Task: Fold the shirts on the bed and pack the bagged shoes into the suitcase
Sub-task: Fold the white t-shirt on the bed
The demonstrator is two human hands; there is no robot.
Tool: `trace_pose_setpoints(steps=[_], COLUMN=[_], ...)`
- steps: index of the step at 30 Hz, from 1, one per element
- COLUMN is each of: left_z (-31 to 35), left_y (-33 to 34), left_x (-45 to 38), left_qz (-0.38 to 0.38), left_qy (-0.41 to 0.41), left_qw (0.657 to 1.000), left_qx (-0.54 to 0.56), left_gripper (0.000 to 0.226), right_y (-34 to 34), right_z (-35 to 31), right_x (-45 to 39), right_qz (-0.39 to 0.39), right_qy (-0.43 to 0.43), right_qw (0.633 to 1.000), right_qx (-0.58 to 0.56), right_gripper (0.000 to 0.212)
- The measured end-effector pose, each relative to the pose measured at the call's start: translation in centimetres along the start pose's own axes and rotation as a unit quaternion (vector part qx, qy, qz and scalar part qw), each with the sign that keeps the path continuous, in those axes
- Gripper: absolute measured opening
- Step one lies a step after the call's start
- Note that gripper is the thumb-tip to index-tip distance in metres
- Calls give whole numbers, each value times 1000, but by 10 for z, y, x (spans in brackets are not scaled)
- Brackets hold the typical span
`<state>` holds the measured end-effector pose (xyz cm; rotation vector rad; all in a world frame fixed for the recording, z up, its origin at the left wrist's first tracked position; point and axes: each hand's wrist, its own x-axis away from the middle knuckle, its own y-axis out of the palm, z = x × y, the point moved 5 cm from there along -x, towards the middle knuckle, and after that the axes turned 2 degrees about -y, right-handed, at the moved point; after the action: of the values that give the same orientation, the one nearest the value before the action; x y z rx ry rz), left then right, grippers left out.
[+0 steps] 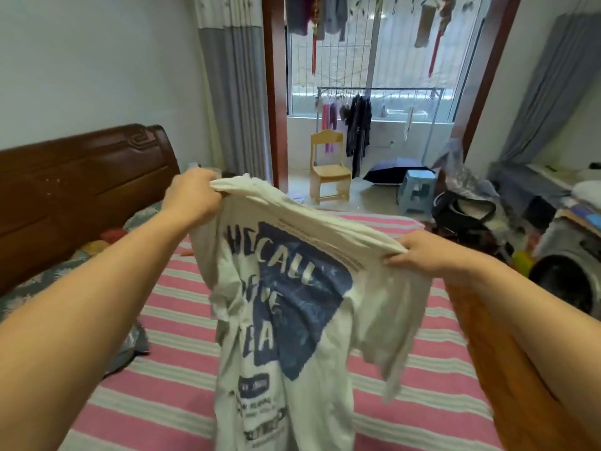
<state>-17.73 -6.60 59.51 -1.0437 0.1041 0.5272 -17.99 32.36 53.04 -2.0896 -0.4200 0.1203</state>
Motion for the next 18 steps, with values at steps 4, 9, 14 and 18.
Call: trace_pose_setpoints(steps=[4,9,14,18], left_z=[17,73,65,5], left_y=[41,73,142,186], left_x=[33,136,185,181], left_qz=[-267,-412,-229,-230], left_qy=[-109,0,-2,-8], left_qw=[847,767,907,964], left_qx=[447,492,353,134], left_gripper=[23,74,58,14], right_y=[4,22,28,13], right_z=[-25,-83,-103,-77], right_x=[5,3,-2,4], right_qz=[-54,-23,67,193], right_qy=[66,107,124,133], right_qw=[966,841,804,805], right_qx=[-246,-530,-578,-545], right_gripper=[23,15,17,17])
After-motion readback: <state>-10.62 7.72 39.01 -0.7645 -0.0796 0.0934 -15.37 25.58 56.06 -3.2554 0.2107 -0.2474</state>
